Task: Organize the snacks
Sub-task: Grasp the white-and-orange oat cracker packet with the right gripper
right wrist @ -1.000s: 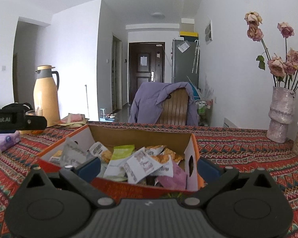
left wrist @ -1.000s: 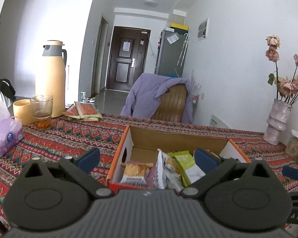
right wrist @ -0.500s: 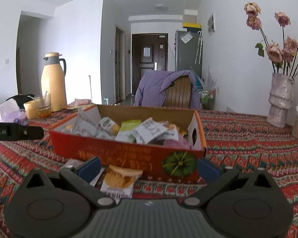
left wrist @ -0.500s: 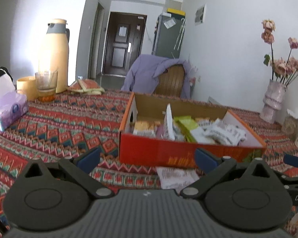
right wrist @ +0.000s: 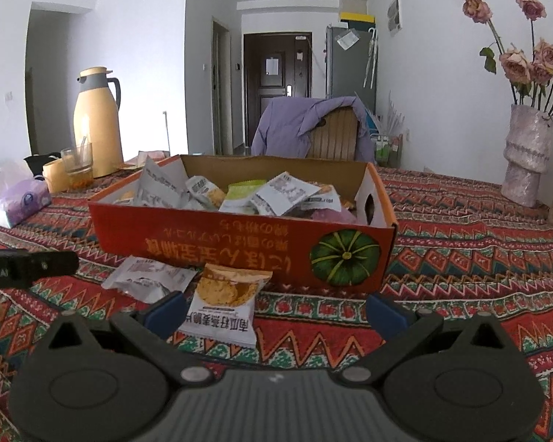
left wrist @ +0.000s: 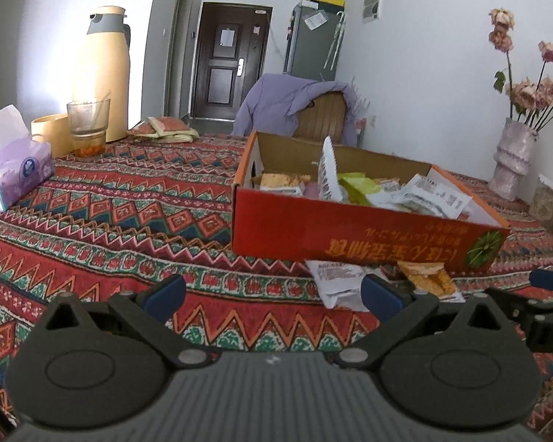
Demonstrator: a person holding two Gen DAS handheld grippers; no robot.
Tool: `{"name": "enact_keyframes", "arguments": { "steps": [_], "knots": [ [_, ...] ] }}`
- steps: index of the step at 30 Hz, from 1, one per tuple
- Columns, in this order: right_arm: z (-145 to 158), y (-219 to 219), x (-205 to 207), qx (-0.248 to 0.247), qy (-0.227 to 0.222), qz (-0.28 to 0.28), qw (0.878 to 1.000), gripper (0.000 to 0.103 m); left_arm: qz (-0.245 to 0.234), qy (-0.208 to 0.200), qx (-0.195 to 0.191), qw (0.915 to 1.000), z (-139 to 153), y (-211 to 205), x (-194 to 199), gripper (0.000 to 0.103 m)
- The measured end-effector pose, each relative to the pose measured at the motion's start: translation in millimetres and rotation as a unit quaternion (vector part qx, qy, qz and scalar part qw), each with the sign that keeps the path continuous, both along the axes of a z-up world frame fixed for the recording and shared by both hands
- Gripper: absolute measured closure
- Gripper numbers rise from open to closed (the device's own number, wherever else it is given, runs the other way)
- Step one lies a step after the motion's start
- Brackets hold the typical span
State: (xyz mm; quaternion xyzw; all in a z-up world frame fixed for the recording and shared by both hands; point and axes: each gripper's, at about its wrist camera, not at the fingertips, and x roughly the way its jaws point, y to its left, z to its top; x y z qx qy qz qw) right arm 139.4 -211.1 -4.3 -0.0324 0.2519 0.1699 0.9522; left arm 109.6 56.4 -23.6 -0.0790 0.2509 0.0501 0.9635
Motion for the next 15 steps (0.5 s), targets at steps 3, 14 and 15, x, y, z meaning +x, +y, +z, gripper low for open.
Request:
{"name": "enact_keyframes", "arguments": {
  "steps": [3, 14, 15],
  "knots": [
    [-1.2, 7.0, 4.8, -0.009, 0.008, 0.003, 1.0, 0.0, -0.003, -0.002, -0.01, 0.9999, 0.2, 3.0, -0.6, 0.0],
    [-10.4, 36.9, 46.4, -0.034, 0.081, 0.006, 0.996, 0.0, -0.001, 0.003, -0.011, 0.9999, -0.7, 3.8, -0.1, 0.0],
    [-12.5, 39.9, 49.1, -0.035, 0.085, 0.006, 0.996, 0.0, -0.001, 0.004, -0.012, 0.9999, -0.9, 4.0, 0.2, 0.0]
  ]
}}
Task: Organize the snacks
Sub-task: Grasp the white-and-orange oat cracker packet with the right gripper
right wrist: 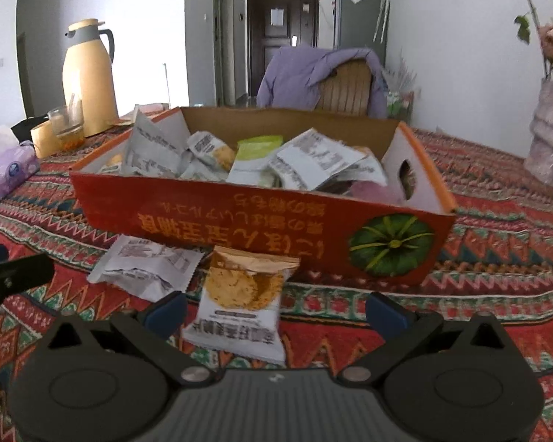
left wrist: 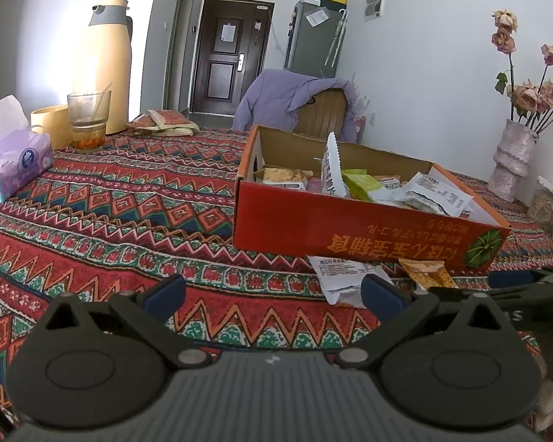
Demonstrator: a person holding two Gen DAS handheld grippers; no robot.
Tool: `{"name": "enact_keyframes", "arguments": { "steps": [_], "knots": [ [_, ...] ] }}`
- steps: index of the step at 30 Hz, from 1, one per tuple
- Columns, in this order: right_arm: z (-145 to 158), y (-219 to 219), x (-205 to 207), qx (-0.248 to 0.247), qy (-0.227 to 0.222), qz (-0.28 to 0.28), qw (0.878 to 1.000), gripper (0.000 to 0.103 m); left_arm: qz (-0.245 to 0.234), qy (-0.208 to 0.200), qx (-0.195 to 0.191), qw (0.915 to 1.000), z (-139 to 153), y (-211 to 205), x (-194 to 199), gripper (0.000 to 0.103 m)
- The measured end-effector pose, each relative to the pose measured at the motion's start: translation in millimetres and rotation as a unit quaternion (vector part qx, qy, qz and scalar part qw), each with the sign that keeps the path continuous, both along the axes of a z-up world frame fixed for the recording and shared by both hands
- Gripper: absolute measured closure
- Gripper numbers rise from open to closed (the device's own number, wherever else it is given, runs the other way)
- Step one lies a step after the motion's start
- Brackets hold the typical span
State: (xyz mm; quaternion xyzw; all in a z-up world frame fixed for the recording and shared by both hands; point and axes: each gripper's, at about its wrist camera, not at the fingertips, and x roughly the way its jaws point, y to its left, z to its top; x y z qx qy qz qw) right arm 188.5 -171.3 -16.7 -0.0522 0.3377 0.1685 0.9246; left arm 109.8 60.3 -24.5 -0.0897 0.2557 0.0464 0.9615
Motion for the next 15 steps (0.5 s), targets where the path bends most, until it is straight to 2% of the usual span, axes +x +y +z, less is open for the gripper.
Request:
{"name": "enact_keyframes", "arguments": {
  "steps": [2, 5, 7, 9, 11, 15],
  "knots": [
    [-5.1, 6.4, 4.9, -0.008, 0.007, -0.003, 1.0, 0.002, -0.001, 0.002, -0.001, 1.0, -0.5, 0.3, 0.5, 0.0],
    [-11.8, 12.0, 8.1, -0.012, 0.013, 0.001, 1.0, 0.017, -0.002, 0.003, -0.003, 1.0, -0.9, 0.8, 0.7, 0.0],
    [-13.0, 12.2, 6.5, -0.002, 0.01, 0.008, 1.0, 0.023, -0.002, 0.006, -0.004, 1.0, -1.2, 1.3, 1.5, 0.0],
    [-11.7, 12.2, 4.4, 0.001, 0.005, 0.016, 1.0, 0.042, -0.001, 0.008, -0.005, 1.0, -1.8, 1.5, 2.0, 0.0],
    [-10.1, 13.5, 2.7, 0.001, 0.004, 0.027, 1.0, 0.053, 0.0, 0.008, -0.005, 1.0, -1.9, 1.8, 1.8, 0.0],
    [-7.2, 13.4, -1.2, 0.003, 0.003, 0.041, 0.999, 0.058, 0.001, 0.009, -0.005, 0.9999, -2.0, 1.5, 1.5, 0.0]
  ]
}}
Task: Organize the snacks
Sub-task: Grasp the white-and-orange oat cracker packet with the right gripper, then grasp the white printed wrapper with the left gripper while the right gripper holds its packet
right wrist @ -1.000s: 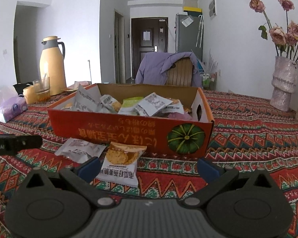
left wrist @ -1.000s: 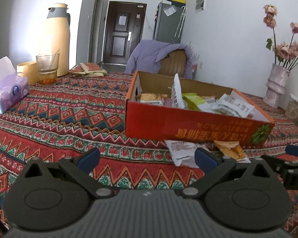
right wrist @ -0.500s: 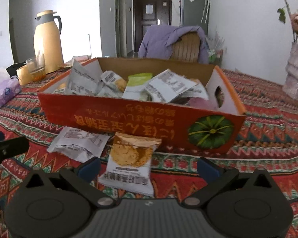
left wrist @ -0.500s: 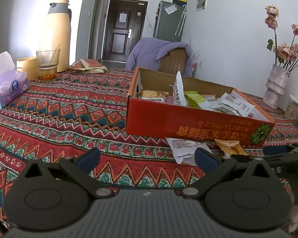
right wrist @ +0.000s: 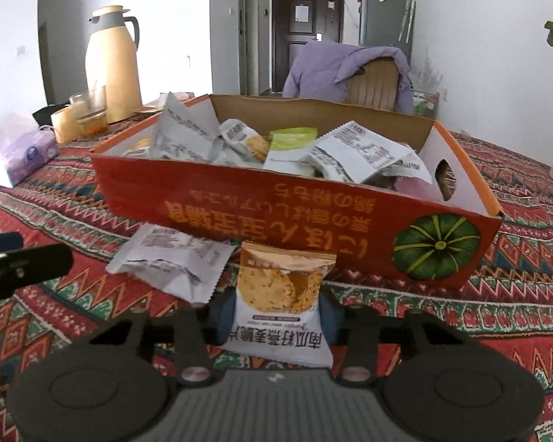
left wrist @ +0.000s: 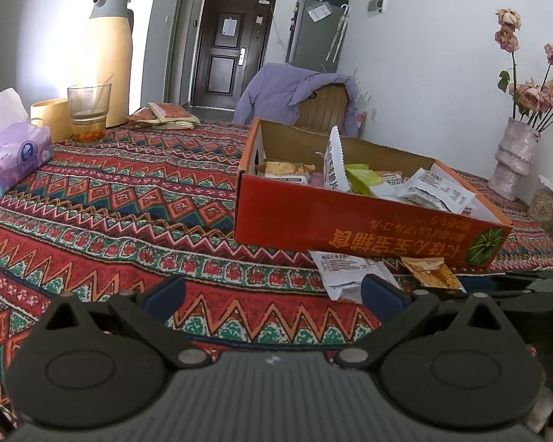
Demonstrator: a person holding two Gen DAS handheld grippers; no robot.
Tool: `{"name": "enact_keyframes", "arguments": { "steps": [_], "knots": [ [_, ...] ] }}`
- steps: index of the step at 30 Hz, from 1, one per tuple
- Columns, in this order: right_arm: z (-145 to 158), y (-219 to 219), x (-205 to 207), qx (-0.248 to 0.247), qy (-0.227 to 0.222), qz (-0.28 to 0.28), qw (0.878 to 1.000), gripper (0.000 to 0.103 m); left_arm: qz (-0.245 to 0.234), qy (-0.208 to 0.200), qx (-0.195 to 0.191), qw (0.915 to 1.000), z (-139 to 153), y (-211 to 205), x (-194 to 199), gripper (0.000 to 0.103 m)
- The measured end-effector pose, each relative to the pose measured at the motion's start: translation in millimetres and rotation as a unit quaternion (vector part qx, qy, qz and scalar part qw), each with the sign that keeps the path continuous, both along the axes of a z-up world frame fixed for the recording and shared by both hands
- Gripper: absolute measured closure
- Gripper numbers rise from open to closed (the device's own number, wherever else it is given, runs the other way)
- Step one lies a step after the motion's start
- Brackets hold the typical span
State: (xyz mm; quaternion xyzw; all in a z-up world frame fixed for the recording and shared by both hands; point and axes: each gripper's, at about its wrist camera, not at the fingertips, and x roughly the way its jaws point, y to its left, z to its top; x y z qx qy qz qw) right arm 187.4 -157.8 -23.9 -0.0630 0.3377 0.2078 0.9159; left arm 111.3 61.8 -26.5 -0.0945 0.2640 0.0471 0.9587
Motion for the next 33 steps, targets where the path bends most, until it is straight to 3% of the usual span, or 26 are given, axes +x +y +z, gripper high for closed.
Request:
{"name": "enact_keyframes", "arguments": {
  "steps": [14, 21, 29, 33],
  "knots": [
    [13.2, -67.7, -14.8, 0.062, -0.063, -0.061, 0.994, 0.058, 0.001, 0.009, 0.006, 0.9999, -2.2, -1.9, 3.2, 0.0],
    [9.0, -72.5, -18.9, 0.081, -0.092, -0.065, 0.99, 0.058, -0.004, 0.025, 0.01, 0.9996, -1.2, -5.4, 8.2, 0.0],
    [5.8, -79.8, -18.8, 0.098, -0.085, -0.08, 0.988, 0.058, -0.031, 0.038, 0.043, 0.9979, 17.6, -40.4, 25.3, 0.0],
    [4.9, -83.1, -18.0, 0.104, -0.081, -0.086, 0.987, 0.058, -0.028, 0.077, 0.075, 0.9938, 16.6, -65.3, 47.4, 0.0]
  ]
}}
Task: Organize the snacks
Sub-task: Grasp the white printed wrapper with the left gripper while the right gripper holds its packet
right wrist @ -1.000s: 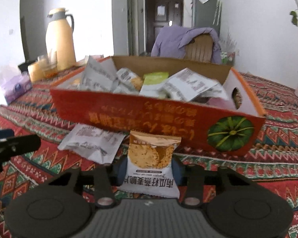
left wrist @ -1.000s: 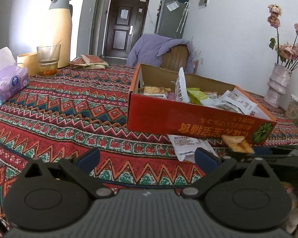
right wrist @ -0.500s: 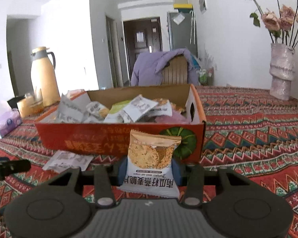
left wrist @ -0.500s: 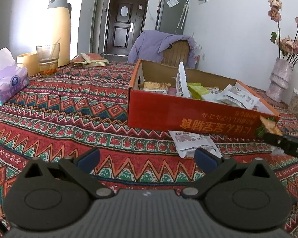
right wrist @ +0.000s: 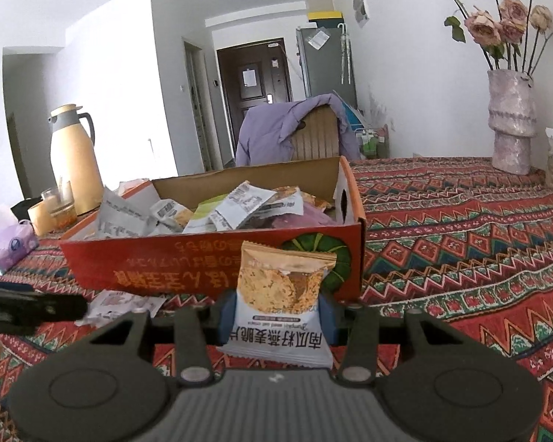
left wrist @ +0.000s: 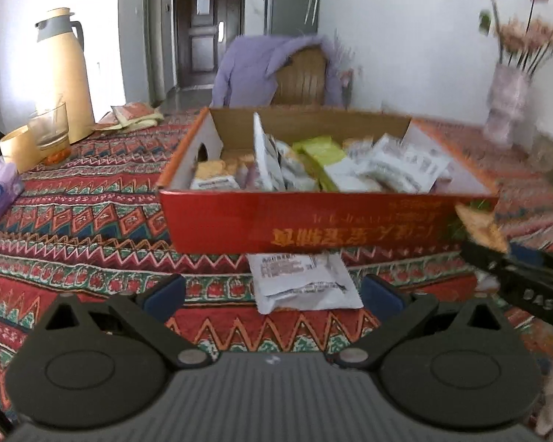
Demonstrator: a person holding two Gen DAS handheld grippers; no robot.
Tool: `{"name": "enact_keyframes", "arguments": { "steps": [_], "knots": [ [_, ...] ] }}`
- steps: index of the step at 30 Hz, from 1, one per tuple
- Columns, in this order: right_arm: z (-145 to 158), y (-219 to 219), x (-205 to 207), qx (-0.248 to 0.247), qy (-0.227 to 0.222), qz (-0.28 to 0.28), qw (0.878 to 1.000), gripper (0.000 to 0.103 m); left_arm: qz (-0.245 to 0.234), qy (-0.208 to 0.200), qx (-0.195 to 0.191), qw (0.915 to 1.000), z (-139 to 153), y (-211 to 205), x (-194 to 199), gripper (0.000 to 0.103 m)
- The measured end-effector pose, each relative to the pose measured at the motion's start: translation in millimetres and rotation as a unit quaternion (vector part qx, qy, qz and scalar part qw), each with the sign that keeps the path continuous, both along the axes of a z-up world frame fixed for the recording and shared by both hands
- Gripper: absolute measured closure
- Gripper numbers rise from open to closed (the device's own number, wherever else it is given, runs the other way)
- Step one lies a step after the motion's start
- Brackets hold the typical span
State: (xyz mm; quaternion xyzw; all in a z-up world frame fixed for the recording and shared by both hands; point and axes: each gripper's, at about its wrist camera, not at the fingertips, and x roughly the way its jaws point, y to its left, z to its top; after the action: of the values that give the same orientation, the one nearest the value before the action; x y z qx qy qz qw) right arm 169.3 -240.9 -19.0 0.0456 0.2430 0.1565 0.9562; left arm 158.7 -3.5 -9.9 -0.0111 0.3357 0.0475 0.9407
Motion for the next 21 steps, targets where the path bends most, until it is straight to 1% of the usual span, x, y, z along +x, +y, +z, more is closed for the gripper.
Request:
{"name": "enact_keyframes", "arguments": {
  "steps": [3, 9, 19, 21],
  "knots": [
    [-0.1, -1.5, -0.1, 0.004, 0.0, -0.001, 1.0, 0.058, 0.009, 0.018, 0.001, 0.9998, -4.4, -9.6, 12.7, 0.0],
    [0.8, -0.9, -2.3, 0.002, -0.008, -0.004, 1.0, 0.058, 0.031, 0.041, -0.012, 0.9986, -14.4, -15.4, 33.7, 0.0],
    [3.3, 2.4, -6.2, -0.008, -0.024, -0.006, 1.0, 0.058, 0.052, 0.059, 0.012, 0.9968, -28.7, -22.1, 51.6, 0.0],
    [3.2, 2.4, -6.4, -0.008, -0.024, -0.006, 1.0, 0.058, 0.053, 0.063, 0.01, 0.9966, -31.0, -22.4, 53.7, 0.0]
  ]
}}
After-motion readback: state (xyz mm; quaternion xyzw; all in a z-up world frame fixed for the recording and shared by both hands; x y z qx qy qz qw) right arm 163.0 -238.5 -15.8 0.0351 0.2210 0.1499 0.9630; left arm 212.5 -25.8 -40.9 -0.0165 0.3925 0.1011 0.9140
